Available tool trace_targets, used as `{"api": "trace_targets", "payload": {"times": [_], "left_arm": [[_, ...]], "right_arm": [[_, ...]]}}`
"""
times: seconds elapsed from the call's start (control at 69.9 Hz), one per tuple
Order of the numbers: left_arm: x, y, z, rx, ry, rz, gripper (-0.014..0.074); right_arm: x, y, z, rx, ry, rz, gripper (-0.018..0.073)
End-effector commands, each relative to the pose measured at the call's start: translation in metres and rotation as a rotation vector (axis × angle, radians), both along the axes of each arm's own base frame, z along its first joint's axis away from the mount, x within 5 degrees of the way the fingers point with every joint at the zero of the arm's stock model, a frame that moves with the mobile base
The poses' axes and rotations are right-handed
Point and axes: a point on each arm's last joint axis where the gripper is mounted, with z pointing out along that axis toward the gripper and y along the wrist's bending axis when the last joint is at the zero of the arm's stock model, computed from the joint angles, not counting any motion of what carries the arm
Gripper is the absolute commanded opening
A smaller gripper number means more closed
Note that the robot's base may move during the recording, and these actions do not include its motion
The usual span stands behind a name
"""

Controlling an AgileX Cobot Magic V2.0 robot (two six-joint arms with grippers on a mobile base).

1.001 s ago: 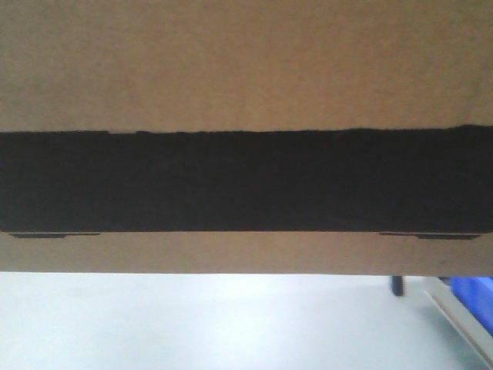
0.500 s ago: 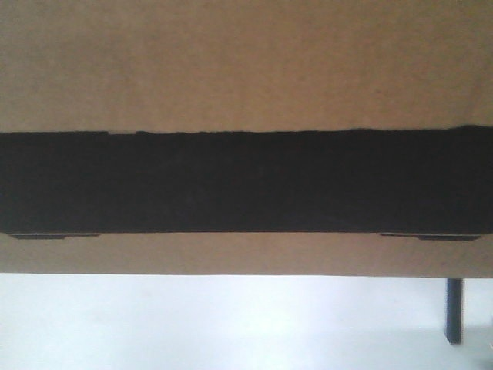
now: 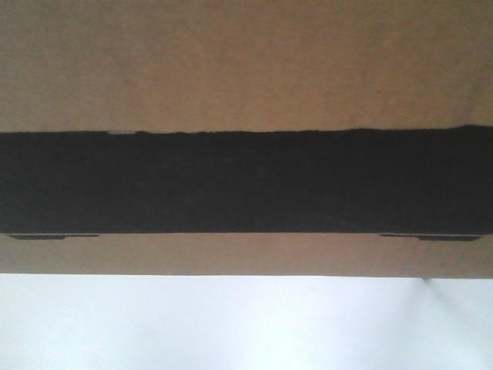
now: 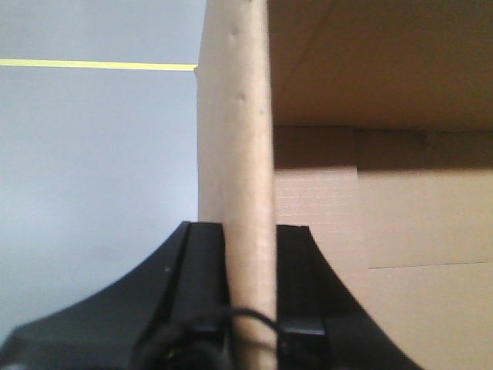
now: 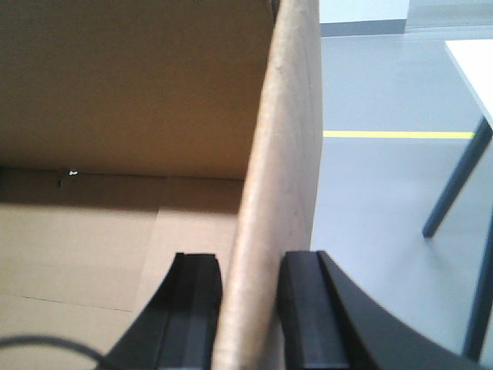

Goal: Grab box from left shelf to table start
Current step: 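Hold the box with both grippers while the base drives away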

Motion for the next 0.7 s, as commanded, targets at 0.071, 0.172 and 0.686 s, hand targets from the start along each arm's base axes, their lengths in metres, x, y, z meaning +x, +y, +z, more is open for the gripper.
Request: {"api": "trace_targets", "payload": {"times": [0.071,0.172,0.686], "left_arm": [[-0.0067,-0.0033,0.0243,-0.126,-0.143,-0.042,-0.0104],[-0.0067,-0.0033,0.0243,-0.126,-0.143,-0.042,-0.0104],[-0.0067,-0.0033,0.0243,-0.126,-0.143,-0.042,-0.0104]], "right_arm": [[0.0010,-0.0052,0.0257,0.004,-0.208,-0.060,0.0057],[0.0010,-0.0052,0.0257,0.004,-0.208,-0.060,0.0057],[0.0010,-0.0052,0.0257,0.004,-0.208,-0.060,0.0057]]}}
